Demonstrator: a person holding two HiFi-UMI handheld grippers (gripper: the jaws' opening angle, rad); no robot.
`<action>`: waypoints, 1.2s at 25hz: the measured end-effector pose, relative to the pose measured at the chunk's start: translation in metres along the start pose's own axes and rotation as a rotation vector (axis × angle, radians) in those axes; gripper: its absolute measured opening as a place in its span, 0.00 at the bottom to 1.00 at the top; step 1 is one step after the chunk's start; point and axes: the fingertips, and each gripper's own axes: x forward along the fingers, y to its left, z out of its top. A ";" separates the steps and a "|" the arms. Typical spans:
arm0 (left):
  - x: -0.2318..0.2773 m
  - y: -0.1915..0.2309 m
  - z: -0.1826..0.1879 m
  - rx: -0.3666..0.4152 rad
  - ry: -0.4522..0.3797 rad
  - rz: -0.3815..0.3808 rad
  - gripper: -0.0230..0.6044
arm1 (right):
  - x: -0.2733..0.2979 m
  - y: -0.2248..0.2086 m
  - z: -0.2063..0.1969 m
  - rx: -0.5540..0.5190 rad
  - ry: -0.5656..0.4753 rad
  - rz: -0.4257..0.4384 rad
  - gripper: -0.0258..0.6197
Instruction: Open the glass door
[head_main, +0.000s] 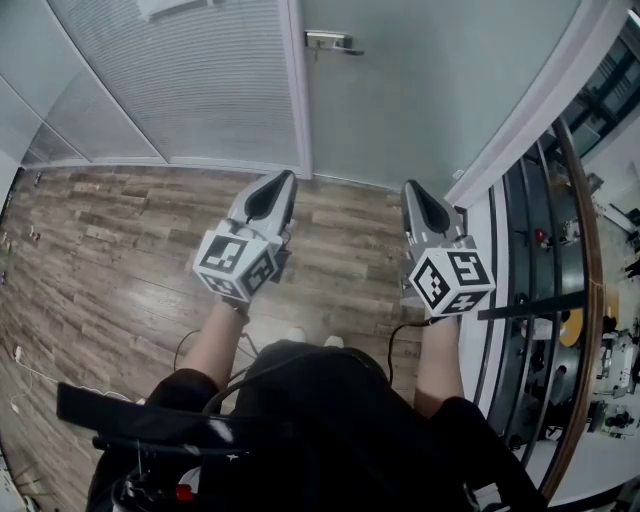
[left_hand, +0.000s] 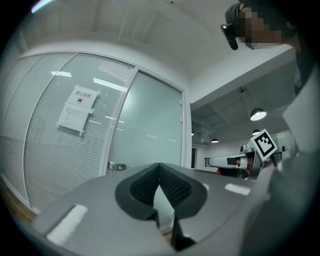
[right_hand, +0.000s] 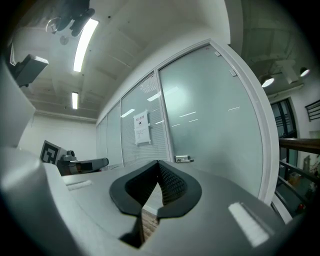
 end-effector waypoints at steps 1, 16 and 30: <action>-0.001 -0.002 0.000 0.006 0.001 0.005 0.04 | -0.001 -0.001 0.000 0.002 -0.001 0.007 0.04; 0.001 0.004 0.003 0.015 0.000 0.053 0.04 | 0.011 -0.009 -0.008 0.026 0.021 0.066 0.04; 0.053 0.059 -0.009 -0.028 0.023 -0.037 0.04 | 0.082 -0.019 -0.009 0.012 0.048 0.015 0.04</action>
